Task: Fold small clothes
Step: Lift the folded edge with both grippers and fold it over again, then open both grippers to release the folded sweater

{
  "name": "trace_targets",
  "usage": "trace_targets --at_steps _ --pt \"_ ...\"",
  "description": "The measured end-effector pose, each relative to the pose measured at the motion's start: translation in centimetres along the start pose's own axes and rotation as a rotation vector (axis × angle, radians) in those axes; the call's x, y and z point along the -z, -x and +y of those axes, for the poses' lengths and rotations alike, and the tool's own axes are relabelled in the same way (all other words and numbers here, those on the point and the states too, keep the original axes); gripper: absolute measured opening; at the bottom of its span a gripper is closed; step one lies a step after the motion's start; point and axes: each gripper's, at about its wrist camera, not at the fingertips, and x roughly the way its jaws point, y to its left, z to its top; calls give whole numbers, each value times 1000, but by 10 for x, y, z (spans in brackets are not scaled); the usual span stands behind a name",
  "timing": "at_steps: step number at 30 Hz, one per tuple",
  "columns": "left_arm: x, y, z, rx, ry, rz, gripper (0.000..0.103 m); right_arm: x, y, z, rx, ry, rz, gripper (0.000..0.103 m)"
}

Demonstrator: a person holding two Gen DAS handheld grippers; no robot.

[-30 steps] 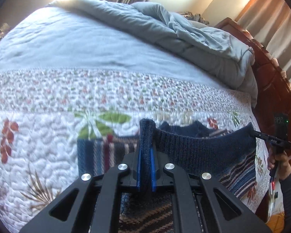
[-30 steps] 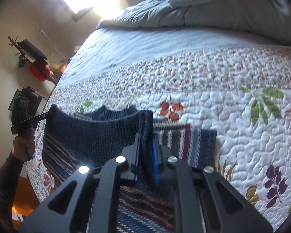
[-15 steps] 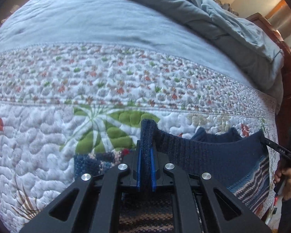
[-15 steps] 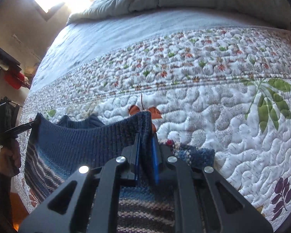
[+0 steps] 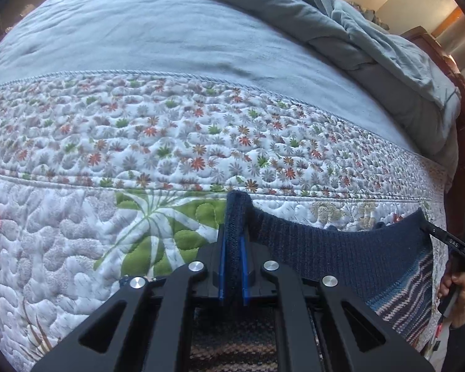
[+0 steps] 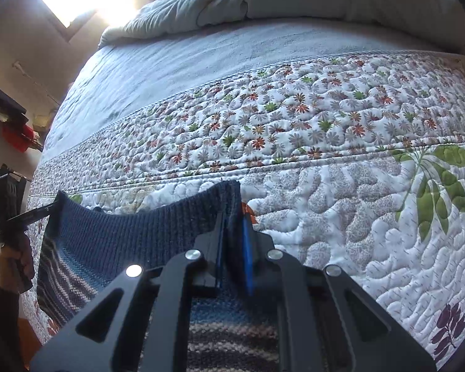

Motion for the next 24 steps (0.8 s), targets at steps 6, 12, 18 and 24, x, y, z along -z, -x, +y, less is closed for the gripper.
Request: trace_targets --at_steps 6,12,18,24 --pt "3 -11 4 -12 2 24 8 3 -21 -5 10 -28 32 10" --pt "10 -8 6 -46 37 42 29 8 -21 -7 54 -65 34 37" --pt "54 88 -23 74 -64 -214 50 51 49 17 -54 -7 -107 31" --pt "123 67 -25 135 -83 -88 47 95 34 -3 -6 -66 -59 28"
